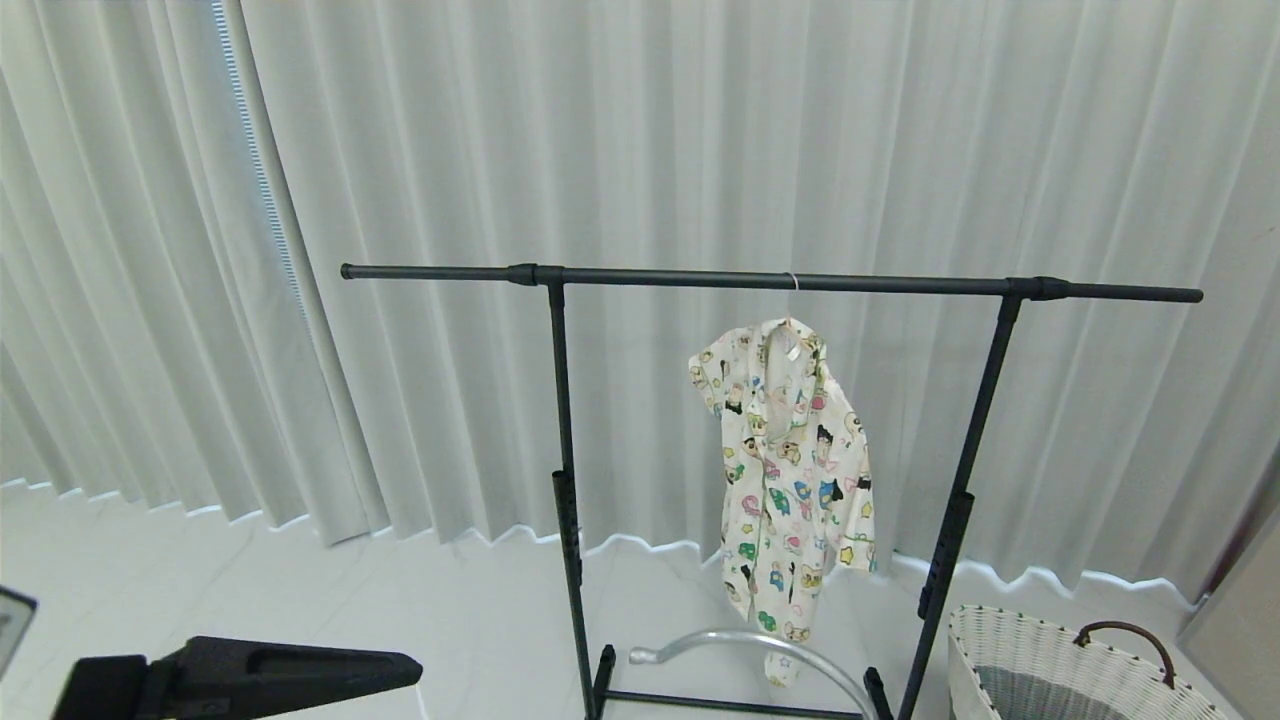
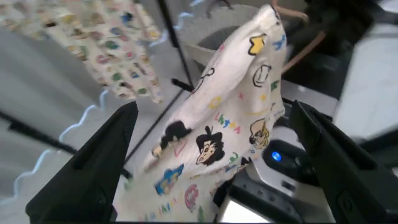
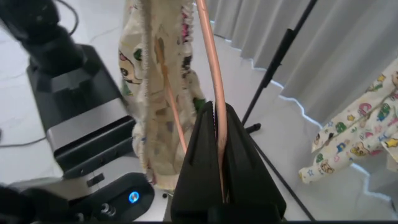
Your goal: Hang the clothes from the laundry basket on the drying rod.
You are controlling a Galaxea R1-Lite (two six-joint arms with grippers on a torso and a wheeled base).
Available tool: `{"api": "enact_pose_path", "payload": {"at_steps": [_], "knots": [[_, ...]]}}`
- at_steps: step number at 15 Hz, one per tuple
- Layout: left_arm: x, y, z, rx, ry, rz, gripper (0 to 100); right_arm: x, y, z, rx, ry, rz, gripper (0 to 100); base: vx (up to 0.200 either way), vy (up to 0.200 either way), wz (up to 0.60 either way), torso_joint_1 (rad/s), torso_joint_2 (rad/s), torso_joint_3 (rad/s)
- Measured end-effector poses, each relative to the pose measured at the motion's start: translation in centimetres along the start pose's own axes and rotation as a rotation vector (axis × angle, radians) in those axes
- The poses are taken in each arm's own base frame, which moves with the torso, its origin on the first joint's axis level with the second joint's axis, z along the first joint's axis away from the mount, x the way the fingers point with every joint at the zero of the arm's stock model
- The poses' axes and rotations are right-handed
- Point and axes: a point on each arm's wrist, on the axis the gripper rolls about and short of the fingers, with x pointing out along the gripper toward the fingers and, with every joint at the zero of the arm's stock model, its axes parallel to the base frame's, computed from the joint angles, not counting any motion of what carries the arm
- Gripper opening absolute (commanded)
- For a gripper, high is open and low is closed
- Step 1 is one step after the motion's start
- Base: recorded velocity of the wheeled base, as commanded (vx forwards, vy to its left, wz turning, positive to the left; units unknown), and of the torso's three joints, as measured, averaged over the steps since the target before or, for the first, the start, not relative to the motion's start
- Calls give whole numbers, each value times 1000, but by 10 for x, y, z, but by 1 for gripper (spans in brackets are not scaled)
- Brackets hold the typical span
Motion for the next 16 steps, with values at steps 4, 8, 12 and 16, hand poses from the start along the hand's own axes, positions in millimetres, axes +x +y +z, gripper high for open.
{"api": "enact_pose_path", "payload": {"at_steps": [4,8,12,16], "knots": [[24,-4,-19,84,-38,-117,100,-6,5,0,-31,-6,49,0,0,0,0,0,0,0],[41,-5,-37,124,40,-185,100,-6,6,-1,-64,-1,92,0,0,0,0,0,0,0],[49,-4,-36,140,63,-190,100,-6,8,-1,-98,7,149,0,0,0,0,0,0,0],[54,-5,-35,161,80,-203,100,-5,9,0,-102,9,149,0,0,0,0,0,0,0]]}}
